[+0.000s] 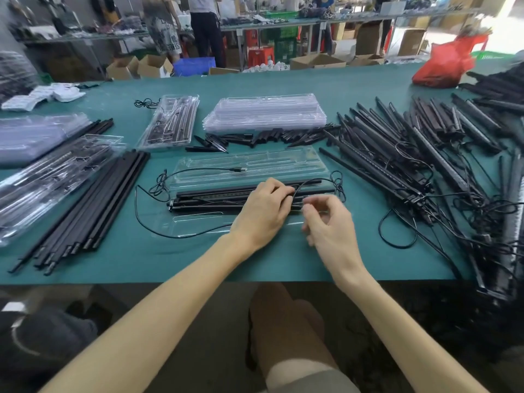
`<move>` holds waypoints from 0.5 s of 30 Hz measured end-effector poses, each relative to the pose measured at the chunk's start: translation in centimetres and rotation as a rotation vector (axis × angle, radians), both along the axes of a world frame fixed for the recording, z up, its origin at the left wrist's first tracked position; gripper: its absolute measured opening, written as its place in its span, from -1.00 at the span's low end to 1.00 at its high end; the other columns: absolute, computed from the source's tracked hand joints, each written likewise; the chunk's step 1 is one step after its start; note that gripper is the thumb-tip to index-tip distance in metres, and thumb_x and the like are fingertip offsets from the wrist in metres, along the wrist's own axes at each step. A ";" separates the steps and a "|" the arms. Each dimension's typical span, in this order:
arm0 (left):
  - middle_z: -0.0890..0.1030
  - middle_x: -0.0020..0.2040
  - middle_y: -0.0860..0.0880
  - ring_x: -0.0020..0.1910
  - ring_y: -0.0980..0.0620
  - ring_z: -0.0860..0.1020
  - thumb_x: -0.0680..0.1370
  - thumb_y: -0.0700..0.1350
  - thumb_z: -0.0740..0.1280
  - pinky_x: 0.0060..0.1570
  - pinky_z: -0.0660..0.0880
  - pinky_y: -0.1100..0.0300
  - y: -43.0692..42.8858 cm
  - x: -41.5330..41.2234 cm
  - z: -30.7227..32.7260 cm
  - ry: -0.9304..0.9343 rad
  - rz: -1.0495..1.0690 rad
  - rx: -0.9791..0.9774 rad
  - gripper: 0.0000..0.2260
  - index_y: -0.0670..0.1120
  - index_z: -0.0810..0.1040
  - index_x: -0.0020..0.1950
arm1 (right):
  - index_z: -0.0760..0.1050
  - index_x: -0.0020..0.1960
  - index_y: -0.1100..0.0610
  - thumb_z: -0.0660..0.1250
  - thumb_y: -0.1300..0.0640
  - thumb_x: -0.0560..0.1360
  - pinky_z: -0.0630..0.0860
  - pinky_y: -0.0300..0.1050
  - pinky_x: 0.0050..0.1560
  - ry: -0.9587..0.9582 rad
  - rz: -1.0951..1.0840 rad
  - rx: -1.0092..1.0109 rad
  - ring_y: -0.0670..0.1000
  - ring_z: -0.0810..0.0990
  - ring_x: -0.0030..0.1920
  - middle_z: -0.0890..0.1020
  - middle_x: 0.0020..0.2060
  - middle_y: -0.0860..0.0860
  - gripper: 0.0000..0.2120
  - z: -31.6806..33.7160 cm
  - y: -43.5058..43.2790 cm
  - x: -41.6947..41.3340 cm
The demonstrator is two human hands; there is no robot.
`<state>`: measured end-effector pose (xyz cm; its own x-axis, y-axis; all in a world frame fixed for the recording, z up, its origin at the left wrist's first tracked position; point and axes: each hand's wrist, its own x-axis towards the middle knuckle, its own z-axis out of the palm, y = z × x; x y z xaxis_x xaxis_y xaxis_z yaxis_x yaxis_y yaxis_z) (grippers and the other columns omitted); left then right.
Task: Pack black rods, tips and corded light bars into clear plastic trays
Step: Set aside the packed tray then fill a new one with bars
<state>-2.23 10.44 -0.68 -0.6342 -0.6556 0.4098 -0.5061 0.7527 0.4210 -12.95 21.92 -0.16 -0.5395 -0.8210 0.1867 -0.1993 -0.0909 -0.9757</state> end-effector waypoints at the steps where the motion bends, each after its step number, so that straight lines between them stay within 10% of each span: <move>1: 0.55 0.17 -0.11 0.19 -0.11 0.49 0.68 -0.11 0.25 0.26 0.42 -0.03 0.0 0.1 0.0 0.001 -0.023 -0.008 -0.72 -0.14 0.58 0.35 | 0.53 0.07 0.06 0.29 0.17 0.61 0.49 -0.18 -0.16 0.030 -0.041 -0.017 -0.04 0.59 -0.16 0.63 -0.08 0.01 -0.93 0.5 -0.3 -0.7; 4: 0.56 0.16 -0.06 0.17 -0.07 0.50 0.66 -0.09 0.29 0.22 0.44 -0.03 -0.3 0.2 0.1 0.001 -0.065 -0.012 -0.75 -0.01 0.63 0.31 | 0.53 0.16 0.09 0.27 0.19 0.61 0.32 -0.34 0.15 0.398 -0.231 0.061 0.00 0.42 0.15 0.55 0.11 0.07 -0.84 2.0 -1.8 -3.7; 7: 0.56 0.16 0.00 0.19 0.01 0.50 0.65 -0.08 0.31 0.25 0.42 0.04 -0.8 0.4 0.3 0.019 -0.108 0.054 -0.79 0.06 0.68 0.23 | 0.39 0.42 0.16 0.24 0.10 0.64 0.19 0.04 0.35 0.613 -0.282 0.401 0.20 0.24 0.38 0.41 0.36 0.19 -0.63 2.7 -3.7 -6.3; 15: 0.56 0.21 0.09 0.28 0.11 0.47 0.57 -0.01 0.42 0.35 0.38 -0.02 -1.4 0.6 0.8 0.063 -0.106 0.278 -0.87 0.16 0.72 0.08 | 0.58 0.20 0.13 0.18 0.06 0.67 0.22 0.11 0.24 0.836 -0.335 0.551 0.26 0.34 0.26 0.54 0.20 0.19 -0.74 1.4 -3.5 -7.8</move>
<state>-1.68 9.01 0.11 -0.6842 -0.6797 0.2645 -0.3975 0.6516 0.6460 -20.70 18.39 1.27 -0.6261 -0.7385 0.2503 -0.7603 0.5068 -0.4063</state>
